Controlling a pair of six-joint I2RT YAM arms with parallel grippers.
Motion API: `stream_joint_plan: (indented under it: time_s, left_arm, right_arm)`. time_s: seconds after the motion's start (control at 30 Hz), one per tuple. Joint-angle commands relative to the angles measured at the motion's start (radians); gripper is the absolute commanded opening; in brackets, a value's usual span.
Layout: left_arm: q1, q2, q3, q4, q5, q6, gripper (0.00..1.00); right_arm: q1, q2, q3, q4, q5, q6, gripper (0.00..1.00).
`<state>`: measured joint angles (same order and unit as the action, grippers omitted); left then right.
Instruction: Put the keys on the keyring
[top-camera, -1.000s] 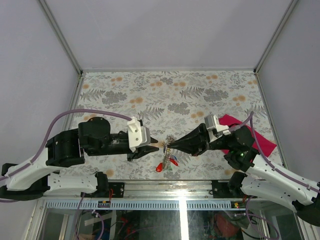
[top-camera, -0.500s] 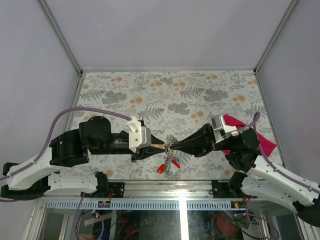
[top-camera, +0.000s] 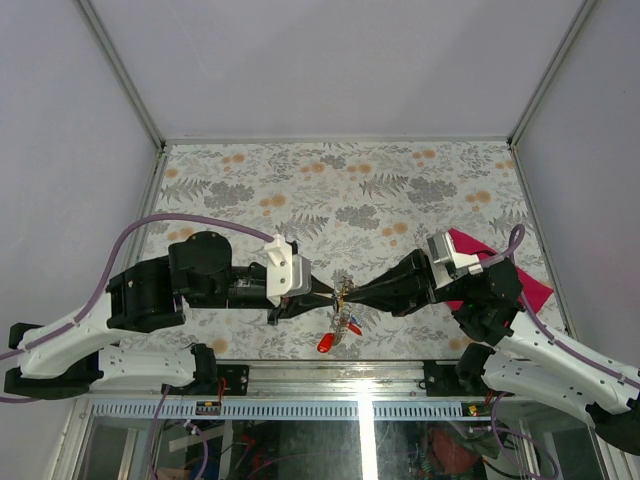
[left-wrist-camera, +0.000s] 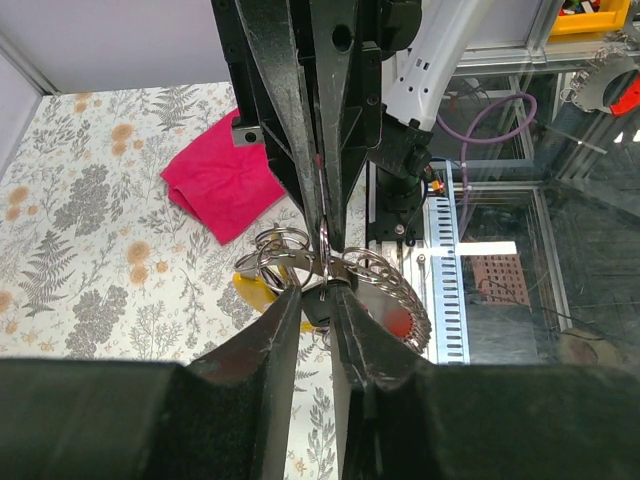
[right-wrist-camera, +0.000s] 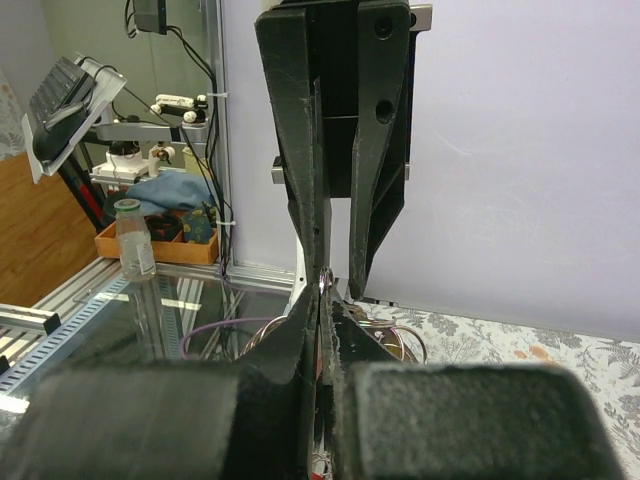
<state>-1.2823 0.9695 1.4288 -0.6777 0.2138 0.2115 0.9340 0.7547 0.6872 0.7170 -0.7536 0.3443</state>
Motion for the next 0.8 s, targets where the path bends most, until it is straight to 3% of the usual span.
stream_joint_plan:
  time_s: [0.0,0.13,0.4,0.77]
  left_arm:
    - [-0.002,0.004,0.015,0.051,0.015,0.005,0.18]
    - [-0.002,0.010,0.019,0.053,0.017,0.006,0.15]
    - [-0.003,0.011,0.023,0.051,0.017,0.006,0.00]
    - [-0.003,0.005,0.004,0.082,0.023,-0.005,0.00]
  right_arm:
    - [0.000,-0.022,0.048,0.087,-0.006,0.010,0.00]
    - [0.002,-0.022,0.046,0.088,-0.009,0.012,0.00]
    - [0.000,-0.032,0.043,0.098,0.000,0.012,0.00]
    - [0.001,-0.048,0.024,0.199,0.057,0.047,0.00]
